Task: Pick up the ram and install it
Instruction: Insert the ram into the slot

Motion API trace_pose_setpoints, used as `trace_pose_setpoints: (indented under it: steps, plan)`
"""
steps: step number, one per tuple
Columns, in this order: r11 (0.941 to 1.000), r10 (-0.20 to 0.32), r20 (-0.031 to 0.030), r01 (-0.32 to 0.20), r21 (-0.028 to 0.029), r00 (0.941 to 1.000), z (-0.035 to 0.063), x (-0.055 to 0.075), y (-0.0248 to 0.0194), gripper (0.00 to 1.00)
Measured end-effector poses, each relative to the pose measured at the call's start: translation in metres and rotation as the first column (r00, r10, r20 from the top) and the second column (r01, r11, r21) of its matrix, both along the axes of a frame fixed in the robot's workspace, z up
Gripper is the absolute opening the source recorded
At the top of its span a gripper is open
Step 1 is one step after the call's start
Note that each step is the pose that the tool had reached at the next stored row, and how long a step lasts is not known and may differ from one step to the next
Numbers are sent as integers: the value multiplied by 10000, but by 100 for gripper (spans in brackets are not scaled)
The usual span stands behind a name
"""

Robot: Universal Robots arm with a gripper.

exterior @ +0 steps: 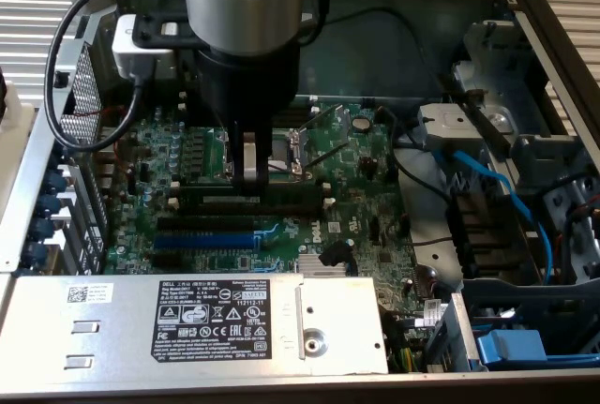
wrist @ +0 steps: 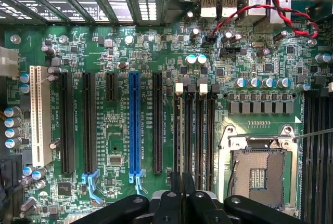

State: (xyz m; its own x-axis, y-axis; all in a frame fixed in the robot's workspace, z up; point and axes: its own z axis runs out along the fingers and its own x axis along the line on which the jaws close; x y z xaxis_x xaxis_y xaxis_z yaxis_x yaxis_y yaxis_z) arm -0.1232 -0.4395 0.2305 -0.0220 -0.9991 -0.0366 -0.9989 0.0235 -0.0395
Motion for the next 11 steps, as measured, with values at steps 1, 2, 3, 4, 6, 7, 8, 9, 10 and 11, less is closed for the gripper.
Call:
trace_pose_setpoints:
  steps: [1,2,3,4,6,7,8,9,10,11]
  plan:
    - [10000,0,1,0,1,10000,0,0,0,12]
    - [10000,0,0,0,0,10000,0,0,0,12]
    - [10000,-1,0,1,1,10000,0,0,0,12]
    - [10000,0,1,0,1,10000,0,0,0,12]
    - [10000,0,1,0,1,10000,0,0,0,12]
    - [10000,0,1,0,1,10000,0,0,0,12]
    - [10000,0,1,0,1,10000,0,0,0,12]
    - [10000,0,1,0,1,10000,0,0,0,12]
    - [10000,-1,1,1,1,10000,0,0,0,12]
    - [10000,0,1,0,1,10000,0,0,0,12]
